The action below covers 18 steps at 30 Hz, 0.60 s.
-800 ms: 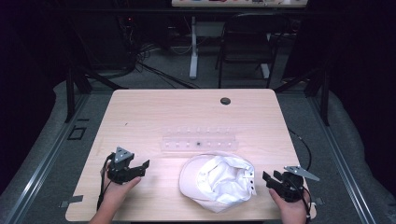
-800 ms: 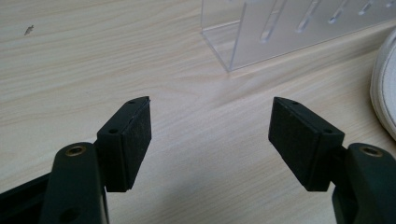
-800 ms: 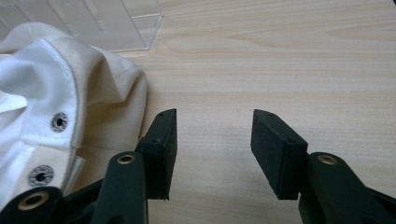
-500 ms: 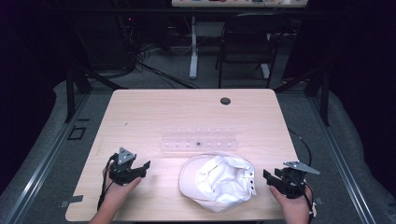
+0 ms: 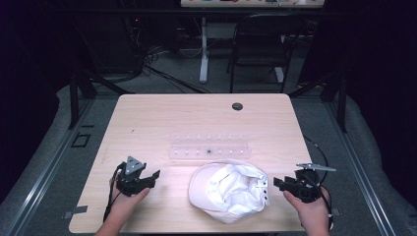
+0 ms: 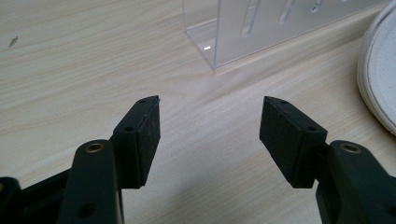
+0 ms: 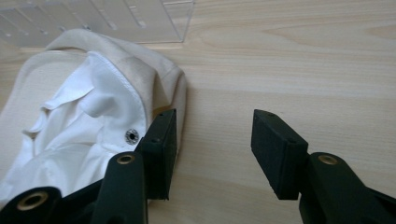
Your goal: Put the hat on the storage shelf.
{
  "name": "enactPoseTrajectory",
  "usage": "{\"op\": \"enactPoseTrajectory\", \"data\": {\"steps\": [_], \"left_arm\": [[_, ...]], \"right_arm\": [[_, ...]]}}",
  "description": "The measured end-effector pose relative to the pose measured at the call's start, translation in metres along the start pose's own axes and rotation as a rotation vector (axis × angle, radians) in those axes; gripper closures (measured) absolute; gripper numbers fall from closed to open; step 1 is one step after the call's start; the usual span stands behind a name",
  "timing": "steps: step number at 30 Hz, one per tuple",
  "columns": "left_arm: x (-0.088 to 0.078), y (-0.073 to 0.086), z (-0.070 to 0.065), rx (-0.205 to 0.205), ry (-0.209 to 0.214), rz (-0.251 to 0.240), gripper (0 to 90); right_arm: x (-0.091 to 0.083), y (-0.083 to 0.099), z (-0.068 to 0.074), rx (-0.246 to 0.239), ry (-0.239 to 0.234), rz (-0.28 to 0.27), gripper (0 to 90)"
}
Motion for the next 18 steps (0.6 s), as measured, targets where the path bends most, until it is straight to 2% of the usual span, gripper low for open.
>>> {"op": "enactPoseTrajectory", "data": {"steps": [2, 5, 8, 10, 12, 14, 18], "left_arm": [[0.0, 0.0, 0.0, 0.005, -0.004, -0.001, 37.4], [0.0, 0.0, -0.002, 0.013, 0.002, 0.0, 37.4], [0.001, 0.0, -0.003, 0.016, 0.001, 0.002, 37.4], [0.001, 0.0, -0.003, 0.011, -0.006, 0.001, 37.4], [0.0, 0.001, -0.002, 0.002, -0.004, 0.001, 37.4], [0.0, 0.001, -0.002, -0.004, -0.004, 0.003, 37.4], [0.0, 0.003, -0.002, -0.01, -0.005, 0.007, 36.5]], "right_arm": [[-0.001, -0.002, 0.001, 0.002, -0.003, 0.002, 50.4], [-0.004, -0.006, 0.004, 0.005, 0.003, 0.032, 50.4], [-0.009, -0.012, 0.008, 0.004, -0.019, 0.06, 48.7], [-0.009, -0.016, 0.007, 0.005, -0.012, 0.07, 48.6], [-0.01, -0.017, 0.008, 0.019, -0.028, 0.082, 48.6], [-0.009, -0.016, 0.013, 0.042, -0.069, 0.106, 46.7], [-0.008, -0.012, 0.018, 0.035, -0.099, 0.13, 46.3]]}}
Point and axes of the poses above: each handheld gripper's, and its own axes: x roughly forward along the jaws, y roughly out of its underside, z roughly to its left, the point moved 10 cm from there along x, roughly forward along the jaws, and after that the axes turned 3 degrees about -z, right-handed, at the moved point
